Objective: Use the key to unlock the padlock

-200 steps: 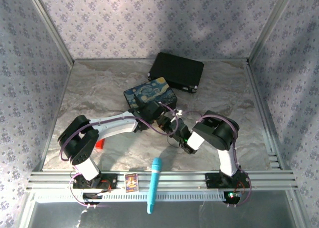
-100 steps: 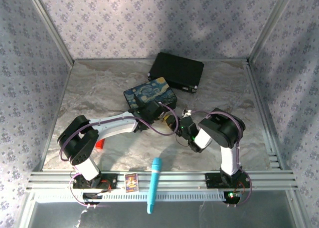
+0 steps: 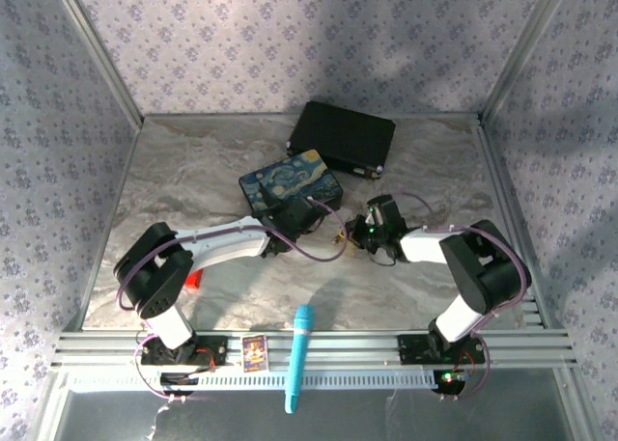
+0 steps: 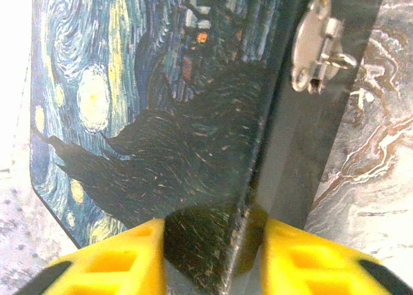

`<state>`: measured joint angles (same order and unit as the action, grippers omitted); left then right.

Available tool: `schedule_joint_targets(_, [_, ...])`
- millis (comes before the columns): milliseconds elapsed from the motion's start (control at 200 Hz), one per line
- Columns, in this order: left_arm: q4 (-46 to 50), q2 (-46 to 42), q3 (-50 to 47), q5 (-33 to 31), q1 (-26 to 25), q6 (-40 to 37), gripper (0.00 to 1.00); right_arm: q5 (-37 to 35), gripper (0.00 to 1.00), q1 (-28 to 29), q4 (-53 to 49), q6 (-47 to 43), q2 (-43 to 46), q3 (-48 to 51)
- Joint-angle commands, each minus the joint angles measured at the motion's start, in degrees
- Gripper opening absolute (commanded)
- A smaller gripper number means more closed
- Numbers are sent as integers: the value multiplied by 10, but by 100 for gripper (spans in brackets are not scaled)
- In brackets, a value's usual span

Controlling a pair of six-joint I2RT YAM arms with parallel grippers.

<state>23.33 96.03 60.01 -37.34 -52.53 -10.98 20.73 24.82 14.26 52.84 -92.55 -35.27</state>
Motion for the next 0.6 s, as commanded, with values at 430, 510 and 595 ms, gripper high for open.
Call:
schedule_joint_targets(430, [122, 12, -2, -129, -7, 272, 100, -56, 25, -76, -573, -329, -33, -165])
schedule_joint_targets(510, [137, 11, 0, -121, 17, 302, 100, -83, 29, -75, -596, -340, -41, -189])
schedule_joint_targets(595, [140, 7, -4, -117, 40, 318, 100, -106, 33, -74, -608, -346, -37, -200])
